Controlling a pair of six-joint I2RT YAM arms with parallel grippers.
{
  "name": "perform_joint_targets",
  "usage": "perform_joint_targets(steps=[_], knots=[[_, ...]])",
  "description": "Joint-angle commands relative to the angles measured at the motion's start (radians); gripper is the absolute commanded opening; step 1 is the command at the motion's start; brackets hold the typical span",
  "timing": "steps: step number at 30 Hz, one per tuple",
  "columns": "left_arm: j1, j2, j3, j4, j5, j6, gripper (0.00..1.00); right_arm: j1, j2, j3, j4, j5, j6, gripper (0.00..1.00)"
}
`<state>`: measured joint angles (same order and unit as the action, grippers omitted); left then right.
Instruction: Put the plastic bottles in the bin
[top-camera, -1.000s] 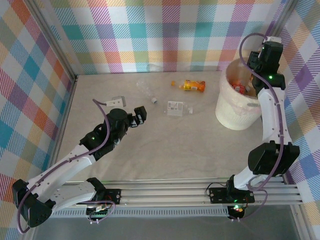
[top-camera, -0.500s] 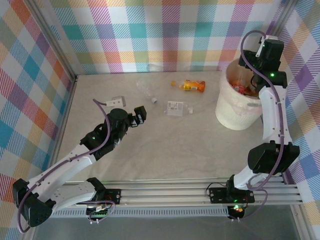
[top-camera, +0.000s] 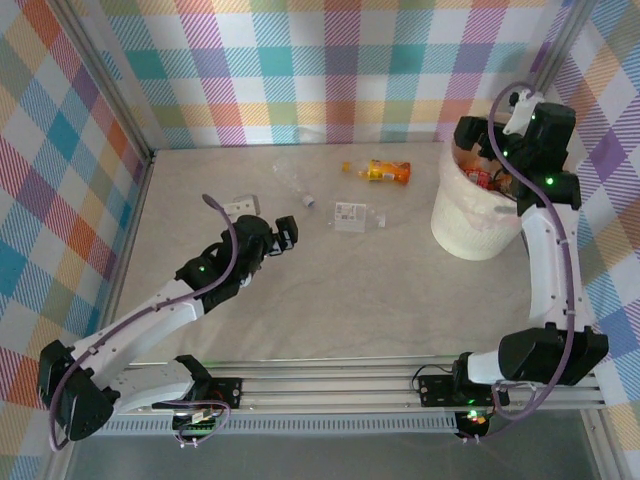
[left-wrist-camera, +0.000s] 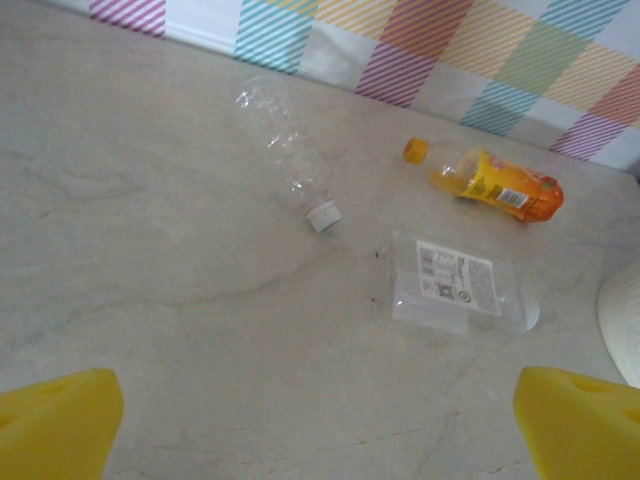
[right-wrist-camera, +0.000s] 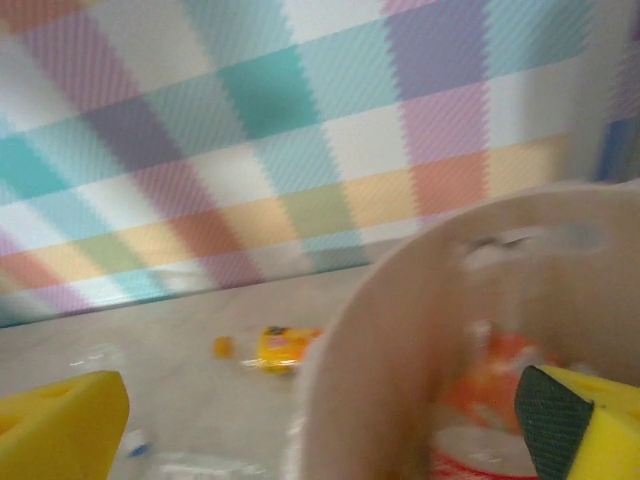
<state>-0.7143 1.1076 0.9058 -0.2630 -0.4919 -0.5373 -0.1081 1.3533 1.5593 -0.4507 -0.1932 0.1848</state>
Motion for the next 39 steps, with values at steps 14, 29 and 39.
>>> perform_joint_targets(steps=[14, 29, 39], knots=[[0.062, 0.214, 0.111, 0.01, 0.017, -0.153, 1.0, 0.267, -0.262, -0.342, 0.27, -0.335, 0.176, 1.0], [0.199, 0.659, 0.422, -0.072, 0.081, -0.227, 1.0, 0.509, -0.351, -0.609, 0.438, -0.21, 0.281, 1.0], [0.268, 1.02, 0.803, -0.199, 0.275, -0.21, 1.0, 0.522, -0.387, -0.605, 0.36, -0.153, 0.226, 1.0]])
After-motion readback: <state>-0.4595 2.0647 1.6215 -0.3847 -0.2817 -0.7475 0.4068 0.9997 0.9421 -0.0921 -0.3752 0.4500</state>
